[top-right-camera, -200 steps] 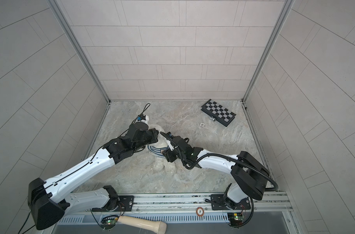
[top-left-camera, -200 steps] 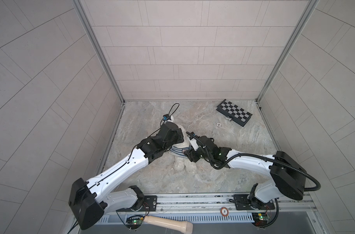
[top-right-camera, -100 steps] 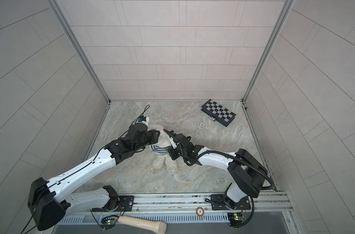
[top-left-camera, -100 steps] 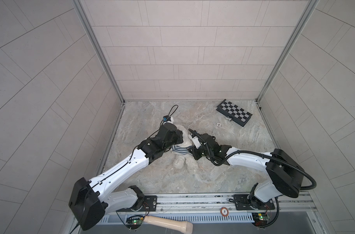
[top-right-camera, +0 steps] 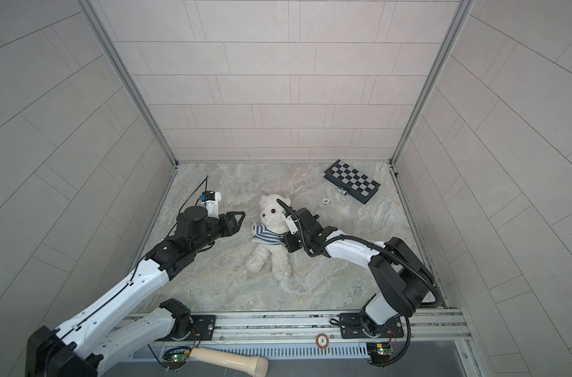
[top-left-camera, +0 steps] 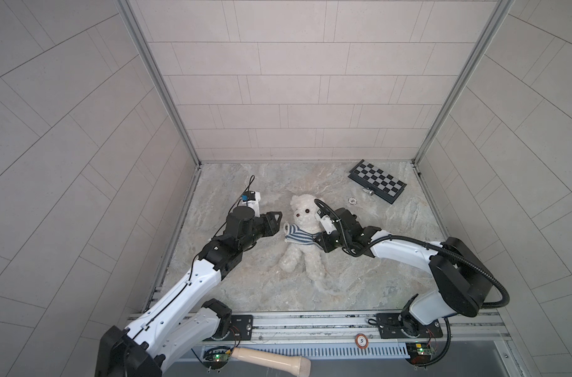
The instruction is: Dress the teddy bear
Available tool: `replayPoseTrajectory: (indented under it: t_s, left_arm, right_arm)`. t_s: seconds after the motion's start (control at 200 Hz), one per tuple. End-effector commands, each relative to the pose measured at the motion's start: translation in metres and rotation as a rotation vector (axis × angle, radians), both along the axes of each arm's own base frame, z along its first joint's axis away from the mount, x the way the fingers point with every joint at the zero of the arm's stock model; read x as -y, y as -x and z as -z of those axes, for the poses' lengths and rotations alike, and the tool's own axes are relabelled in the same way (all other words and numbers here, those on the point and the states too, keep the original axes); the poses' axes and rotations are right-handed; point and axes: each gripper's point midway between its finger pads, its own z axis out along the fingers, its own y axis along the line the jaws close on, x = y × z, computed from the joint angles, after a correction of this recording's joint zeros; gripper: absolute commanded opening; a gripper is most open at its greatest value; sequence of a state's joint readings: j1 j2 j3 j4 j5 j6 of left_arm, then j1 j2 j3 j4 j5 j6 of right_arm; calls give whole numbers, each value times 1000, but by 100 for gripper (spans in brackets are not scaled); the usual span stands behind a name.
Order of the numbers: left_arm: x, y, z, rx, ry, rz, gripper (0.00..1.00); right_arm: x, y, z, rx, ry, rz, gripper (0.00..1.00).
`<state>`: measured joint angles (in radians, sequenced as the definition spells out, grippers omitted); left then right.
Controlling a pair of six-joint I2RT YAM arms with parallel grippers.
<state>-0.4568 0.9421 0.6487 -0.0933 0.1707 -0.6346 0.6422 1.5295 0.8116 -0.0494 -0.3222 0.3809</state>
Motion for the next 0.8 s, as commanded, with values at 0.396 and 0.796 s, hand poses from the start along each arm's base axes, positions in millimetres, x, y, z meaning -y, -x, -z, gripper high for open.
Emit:
replayPoseTrajectory:
  t_s: [0.396, 0.796]
  left_arm:
    - [50, -2, 86, -87, 85, 249, 43]
    - [95, -10, 87, -61, 101, 335, 46]
  right_arm:
    - [28, 5, 38, -131, 83, 47, 38]
    - [35, -1, 43, -139, 89, 66, 41]
